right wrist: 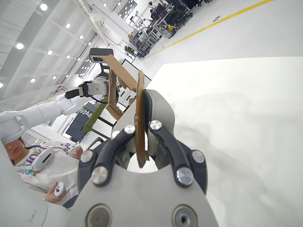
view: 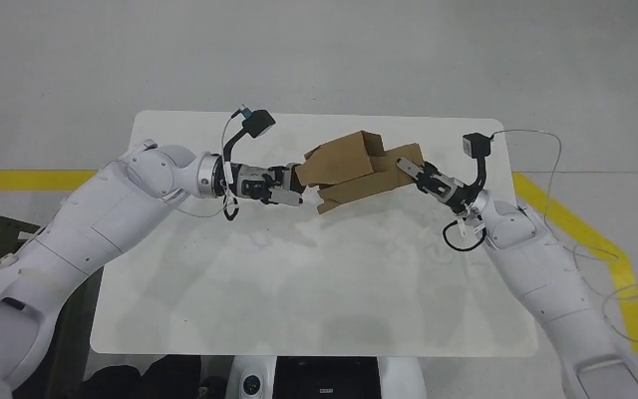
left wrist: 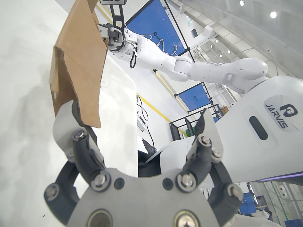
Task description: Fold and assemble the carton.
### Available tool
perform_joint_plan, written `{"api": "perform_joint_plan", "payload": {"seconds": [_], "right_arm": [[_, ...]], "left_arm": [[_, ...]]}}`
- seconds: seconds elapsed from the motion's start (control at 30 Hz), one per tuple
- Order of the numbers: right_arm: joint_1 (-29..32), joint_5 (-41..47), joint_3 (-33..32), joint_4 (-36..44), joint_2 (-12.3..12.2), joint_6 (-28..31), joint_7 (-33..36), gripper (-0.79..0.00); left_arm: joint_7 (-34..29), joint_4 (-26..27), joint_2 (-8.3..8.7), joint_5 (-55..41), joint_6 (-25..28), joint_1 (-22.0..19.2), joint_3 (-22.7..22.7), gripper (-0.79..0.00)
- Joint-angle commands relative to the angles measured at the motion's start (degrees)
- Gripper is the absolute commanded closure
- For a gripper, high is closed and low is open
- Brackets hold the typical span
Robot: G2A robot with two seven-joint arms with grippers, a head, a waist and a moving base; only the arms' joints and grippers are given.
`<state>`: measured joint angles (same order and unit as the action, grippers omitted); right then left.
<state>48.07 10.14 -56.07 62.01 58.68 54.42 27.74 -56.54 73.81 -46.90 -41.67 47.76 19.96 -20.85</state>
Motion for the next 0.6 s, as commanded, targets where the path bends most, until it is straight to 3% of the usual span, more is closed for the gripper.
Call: {"api": "perform_joint_plan", "payload": {"seconds": [0.0,0.27,0.57], "right_arm": [[0.09,-0.38,-0.20,0.03,0.07,-0.05,-0.12,0.000],[0.57,-1.17,-0.50,0.40,0.50,-0.21,-0.20,0.000],[1.01,-1.41,-1.23,0.99,0.80,-0.04,0.11,0.000]], "left_arm": [[-0.14,0.08,0.03,-0.36,-0.15,0.22,-0.18,-0.785],[0.22,0.48,-0.34,-1.72,0.21,0.57,-1.27,-0.785],[-2.32,-2.66,-1.64,-2.03,-2.34,0.38,-1.58,-0.785]]}}
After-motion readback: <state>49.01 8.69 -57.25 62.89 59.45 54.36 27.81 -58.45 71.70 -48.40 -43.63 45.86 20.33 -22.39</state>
